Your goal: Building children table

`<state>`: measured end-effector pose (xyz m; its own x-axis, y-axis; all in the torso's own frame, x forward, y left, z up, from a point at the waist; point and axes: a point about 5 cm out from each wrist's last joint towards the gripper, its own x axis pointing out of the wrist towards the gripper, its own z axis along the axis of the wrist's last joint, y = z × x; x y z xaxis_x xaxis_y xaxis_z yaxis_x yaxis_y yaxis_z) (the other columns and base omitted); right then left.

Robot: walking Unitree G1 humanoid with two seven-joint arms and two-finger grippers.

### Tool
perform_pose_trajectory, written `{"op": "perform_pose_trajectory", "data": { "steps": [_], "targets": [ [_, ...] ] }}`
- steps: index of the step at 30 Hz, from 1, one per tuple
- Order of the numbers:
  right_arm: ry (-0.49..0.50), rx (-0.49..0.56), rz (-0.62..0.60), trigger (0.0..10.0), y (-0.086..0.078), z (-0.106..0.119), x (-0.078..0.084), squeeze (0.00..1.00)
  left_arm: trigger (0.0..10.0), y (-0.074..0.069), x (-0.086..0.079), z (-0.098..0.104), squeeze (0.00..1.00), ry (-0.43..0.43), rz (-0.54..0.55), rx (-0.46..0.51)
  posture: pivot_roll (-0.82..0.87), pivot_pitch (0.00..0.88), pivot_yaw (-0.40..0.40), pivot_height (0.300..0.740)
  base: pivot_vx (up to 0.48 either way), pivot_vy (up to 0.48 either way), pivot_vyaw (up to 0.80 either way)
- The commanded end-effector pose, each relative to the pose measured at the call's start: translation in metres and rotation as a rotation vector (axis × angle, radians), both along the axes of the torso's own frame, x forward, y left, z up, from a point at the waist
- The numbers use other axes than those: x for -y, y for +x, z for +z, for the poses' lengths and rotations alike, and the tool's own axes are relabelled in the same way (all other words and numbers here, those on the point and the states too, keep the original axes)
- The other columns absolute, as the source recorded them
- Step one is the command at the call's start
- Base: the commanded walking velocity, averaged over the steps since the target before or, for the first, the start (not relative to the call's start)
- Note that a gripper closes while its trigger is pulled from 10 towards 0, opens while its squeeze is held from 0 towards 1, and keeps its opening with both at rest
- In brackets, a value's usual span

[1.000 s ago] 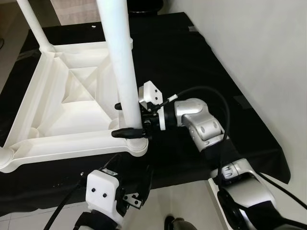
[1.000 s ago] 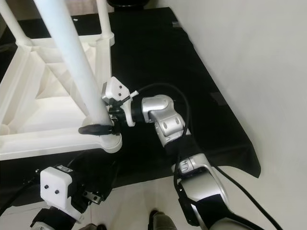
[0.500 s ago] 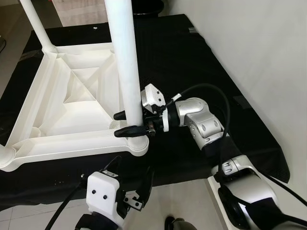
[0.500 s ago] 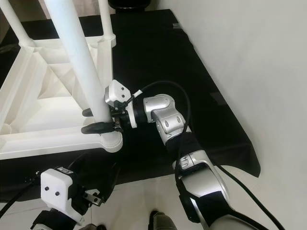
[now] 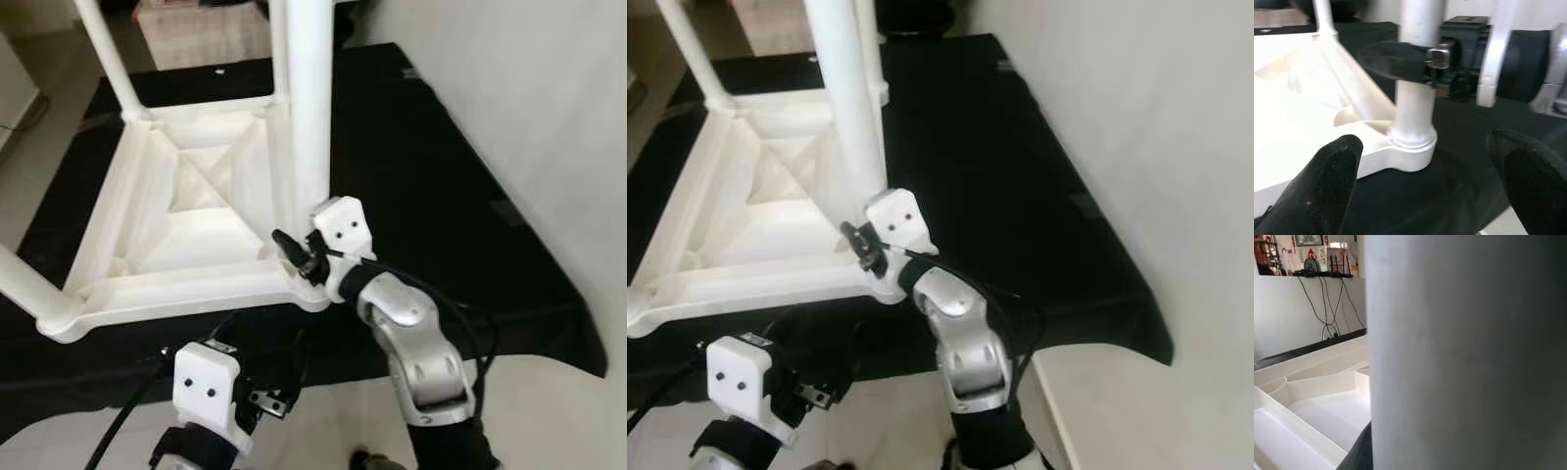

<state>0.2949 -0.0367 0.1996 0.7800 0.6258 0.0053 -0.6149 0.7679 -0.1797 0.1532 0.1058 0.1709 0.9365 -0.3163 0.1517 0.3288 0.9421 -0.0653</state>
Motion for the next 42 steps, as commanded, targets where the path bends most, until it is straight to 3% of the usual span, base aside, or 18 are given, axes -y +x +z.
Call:
{"op": "perform_pose_trajectory", "data": {
  "steps": [1,2,3,7,8,9,10,11,12,14,15,18,20,21,27,34,35,42],
  "targets": [
    [-0.015,-0.091,0.032,0.0,0.001,-0.013,-0.02,0.0,10.0,-0.001,0.0,-0.005,0.0,-0.007,-0.004,-0.026,-0.04,0.192,-0.011,0.74,0.0,0.0,0.0],
    [-0.013,-0.092,0.049,1.9,0.001,-0.013,-0.022,0.0,10.0,0.0,-0.001,-0.005,0.0,-0.006,0.001,-0.024,-0.04,0.19,-0.015,0.74,0.0,0.0,0.0],
    [-0.005,-0.089,0.065,10.0,-0.001,-0.01,-0.025,0.0,10.0,0.0,-0.001,-0.005,0.0,-0.005,0.006,-0.023,-0.04,0.192,-0.011,0.74,0.0,0.0,0.0],
    [0.042,-0.058,0.138,10.0,-0.006,0.005,-0.032,0.0,10.0,0.0,-0.002,-0.004,0.0,-0.003,0.009,-0.022,-0.03,0.192,-0.009,0.74,0.0,0.0,0.0],
    [0.047,-0.049,0.177,10.0,-0.006,0.01,-0.033,0.82,10.0,0.001,-0.003,-0.004,0.0,-0.003,0.008,-0.022,-0.04,0.193,-0.006,0.74,0.0,0.0,0.0],
    [0.049,-0.043,0.206,10.0,-0.007,0.013,-0.033,0.82,10.0,0.001,-0.003,-0.004,0.0,-0.003,0.006,-0.023,-0.04,0.193,-0.006,0.74,0.0,0.0,0.0],
    [0.065,-0.045,0.321,10.0,-0.01,0.019,-0.035,1.0,10.0,0.001,-0.003,-0.004,0.0,-0.004,0.005,-0.023,-0.04,0.194,-0.005,0.74,0.0,0.0,0.0],
    [0.073,-0.025,0.412,10.0,-0.012,0.025,-0.034,1.0,10.0,0.001,-0.003,-0.004,0.0,-0.004,0.003,-0.024,-0.04,0.194,-0.005,0.74,0.0,0.0,0.0],
    [0.073,-0.025,0.412,10.0,-0.012,0.025,-0.034,1.0,10.0,0.001,-0.003,-0.004,0.0,-0.004,0.003,-0.024,-0.04,0.194,-0.005,0.74,0.0,0.0,0.0],
    [0.08,0.025,0.579,10.0,-0.011,0.037,-0.031,1.0,10.0,0.0,-0.002,-0.004,0.0,-0.005,0.002,-0.025,-0.03,0.195,-0.009,0.74,0.0,0.0,0.0],
    [0.08,0.025,0.579,10.0,-0.011,0.037,-0.031,1.0,10.0,0.0,-0.002,-0.004,0.0,-0.005,0.002,-0.025,-0.03,0.195,-0.009,0.74,0.0,0.0,0.0],
    [-0.004,0.111,0.756,10.0,0.001,0.052,-0.027,1.0,10.0,-0.001,-0.001,-0.004,0.0,-0.007,0.004,-0.023,-0.02,0.202,-0.015,0.74,0.0,0.0,0.0],
    [-0.033,0.126,0.811,10.0,0.003,0.055,-0.026,1.0,10.0,-0.002,-0.001,-0.003,0.0,-0.007,0.005,-0.023,-0.02,0.205,-0.016,0.74,0.0,0.0,0.0],
    [-0.075,0.123,0.884,10.0,0.007,0.054,-0.026,0.0,10.0,-0.003,-0.001,-0.003,0.0,-0.008,0.005,-0.024,-0.01,0.208,-0.016,0.74,0.0,0.0,0.0],
    [-0.116,0.031,1.056,10.0,0.025,0.053,-0.024,0.0,10.0,-0.007,0.001,-0.001,0.0,-0.012,0.003,-0.03,0.01,0.227,-0.019,0.74,0.0,0.0,0.0],
    [-0.109,0.005,1.15,9.8,0.031,0.059,-0.027,0.0,10.0,-0.012,0.002,-0.001,0.0,-0.013,0.004,-0.039,0.02,0.24,-0.025,0.74,0.0,0.0,0.0],
    [-0.105,-0.002,1.184,0.0,0.032,0.061,-0.028,0.0,10.0,-0.013,0.002,-0.001,0.0,-0.013,0.005,-0.041,0.02,0.241,-0.027,0.74,0.0,0.0,0.0],
    [-0.102,-0.01,1.22,0.0,0.035,0.061,-0.027,0.0,10.0,-0.015,0.003,-0.002,0.0,-0.014,0.006,-0.046,0.03,0.235,-0.027,0.74,0.0,0.0,0.0]
  ]
}}
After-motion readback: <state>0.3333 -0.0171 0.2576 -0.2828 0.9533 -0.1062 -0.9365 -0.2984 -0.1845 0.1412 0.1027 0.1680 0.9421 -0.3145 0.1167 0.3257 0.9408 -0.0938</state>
